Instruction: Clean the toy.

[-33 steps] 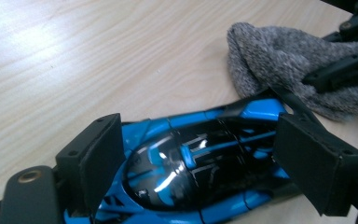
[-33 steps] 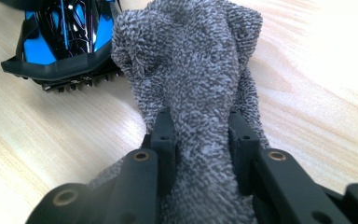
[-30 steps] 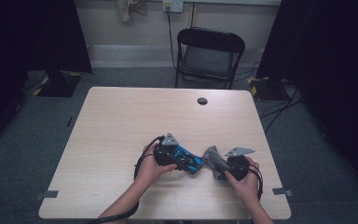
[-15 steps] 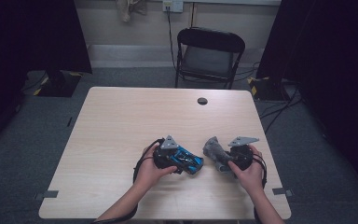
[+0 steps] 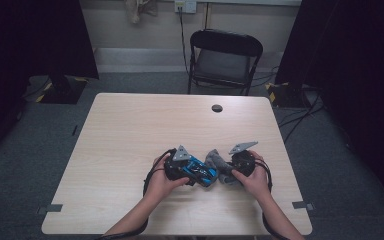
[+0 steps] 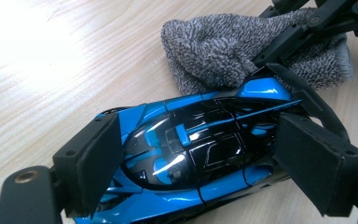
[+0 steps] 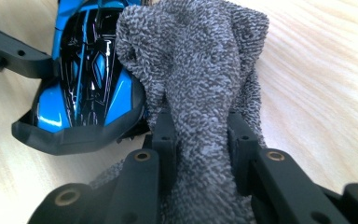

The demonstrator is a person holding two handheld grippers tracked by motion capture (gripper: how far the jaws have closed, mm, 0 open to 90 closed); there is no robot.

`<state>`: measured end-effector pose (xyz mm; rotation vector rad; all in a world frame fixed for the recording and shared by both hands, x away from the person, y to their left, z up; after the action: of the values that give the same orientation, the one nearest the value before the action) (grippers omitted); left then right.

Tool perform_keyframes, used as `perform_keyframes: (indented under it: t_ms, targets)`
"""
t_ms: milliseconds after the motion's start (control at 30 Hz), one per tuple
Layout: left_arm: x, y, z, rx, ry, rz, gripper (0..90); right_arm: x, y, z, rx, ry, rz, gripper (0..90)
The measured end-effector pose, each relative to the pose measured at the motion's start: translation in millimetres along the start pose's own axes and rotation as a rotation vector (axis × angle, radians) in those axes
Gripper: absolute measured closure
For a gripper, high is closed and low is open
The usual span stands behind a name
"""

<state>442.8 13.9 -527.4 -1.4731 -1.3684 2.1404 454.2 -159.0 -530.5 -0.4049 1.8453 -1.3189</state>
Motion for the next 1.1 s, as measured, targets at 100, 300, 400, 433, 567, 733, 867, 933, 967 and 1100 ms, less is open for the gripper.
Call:
perform_keyframes:
  t_ms: [100,300,400,433,567,733,867,933,967,1100]
  targets:
    - [-1.6,2.7,2.2,0.001,0.004,0.01,14.8,-3.8,1.3,3.8,-0.04,0.016,0.002,71.3]
    - [-2.5,3.6,4.2,0.004,0.005,0.004,14.2,-16.4,5.9,2.8,-0.025,0.022,-0.027,71.2]
    - [-1.9,3.7,4.4,0.002,0.006,0.012,14.2,-18.8,7.2,1.8,-0.012,0.016,-0.033,71.2]
    - [-1.8,3.7,4.3,0.002,0.003,0.016,14.2,-19.7,8.0,1.4,-0.018,0.02,-0.03,71.3]
    - [-1.9,3.7,4.6,-0.002,0.004,0.012,14.1,-22.4,8.7,2.3,-0.017,0.028,-0.031,71.2]
    - [-1.1,3.6,4.2,-0.004,0.001,0.021,14.0,-29.6,11.0,1.3,-0.027,0.04,-0.039,71.1]
    - [-0.2,3.2,2.8,-0.009,-0.001,0.029,14.0,-34.1,13.2,0.9,-0.029,0.049,-0.036,71.2]
    - [0.3,2.8,2.1,-0.012,-0.002,0.029,14.0,-38.3,14.9,0.6,-0.026,0.057,-0.036,71.2]
    - [0.5,2.7,2.0,-0.014,-0.003,0.029,14.0,-39.7,15.5,0.3,-0.026,0.056,-0.037,71.1]
    - [1.1,2.7,2.0,-0.013,-0.004,0.035,14.0,-43.3,16.0,0.8,-0.002,0.046,-0.046,71.2]
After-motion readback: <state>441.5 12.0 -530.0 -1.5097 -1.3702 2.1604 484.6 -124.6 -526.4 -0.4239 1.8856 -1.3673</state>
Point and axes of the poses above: each handheld gripper's, and its own axes: y roughly forward along the jaws, x roughly out of its underside, z roughly to its right, the point moved 7 cm from there along y, roughly forward along the jaws, and after that the axes turned 15 degrees about -z, right-handed, at the moved point
